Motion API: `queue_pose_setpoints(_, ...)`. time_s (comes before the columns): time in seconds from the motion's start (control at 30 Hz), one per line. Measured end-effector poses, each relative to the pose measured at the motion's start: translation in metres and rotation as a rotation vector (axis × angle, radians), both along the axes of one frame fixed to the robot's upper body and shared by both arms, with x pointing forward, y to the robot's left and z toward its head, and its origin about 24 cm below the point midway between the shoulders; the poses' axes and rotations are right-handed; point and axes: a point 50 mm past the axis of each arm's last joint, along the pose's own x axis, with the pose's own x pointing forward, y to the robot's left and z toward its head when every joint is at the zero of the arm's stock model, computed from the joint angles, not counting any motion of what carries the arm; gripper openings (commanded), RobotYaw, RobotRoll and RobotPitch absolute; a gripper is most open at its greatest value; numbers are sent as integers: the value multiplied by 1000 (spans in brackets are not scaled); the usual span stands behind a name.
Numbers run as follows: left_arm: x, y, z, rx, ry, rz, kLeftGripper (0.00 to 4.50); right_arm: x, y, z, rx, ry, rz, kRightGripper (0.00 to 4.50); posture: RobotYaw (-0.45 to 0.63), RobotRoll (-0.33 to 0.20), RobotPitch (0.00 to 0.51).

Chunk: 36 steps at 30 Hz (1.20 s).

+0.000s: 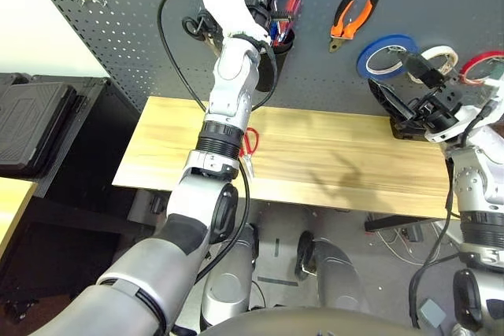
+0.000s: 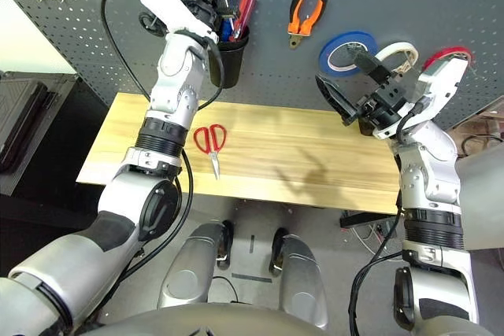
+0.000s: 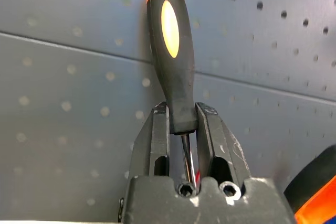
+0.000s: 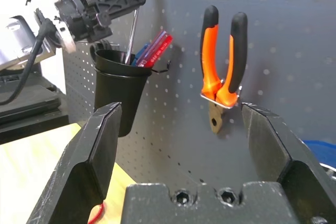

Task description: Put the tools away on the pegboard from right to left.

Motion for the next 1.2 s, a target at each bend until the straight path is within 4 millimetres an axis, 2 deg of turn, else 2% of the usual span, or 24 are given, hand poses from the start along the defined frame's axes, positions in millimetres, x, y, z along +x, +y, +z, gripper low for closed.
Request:
queue_pose_setpoints(0.7, 5, 22, -1, 65, -34, 79, 572, 0, 10, -2, -18, 6, 26, 4500, 153, 0, 181)
queue_pose_setpoints(0.9, 3, 26, -17, 130, -16, 83, 572, 1, 13, -3, -11, 8, 34, 4500, 155, 0, 182)
queue_pose_setpoints(1.13, -4, 29, -23, 162, -40, 94, 572, 2, 14, -3, -8, 6, 39, 4500, 163, 0, 180)
queue_pose_setpoints(1.2, -5, 28, -23, 171, -44, 93, 705, 2, 15, -4, -9, 8, 41, 4500, 164, 0, 178)
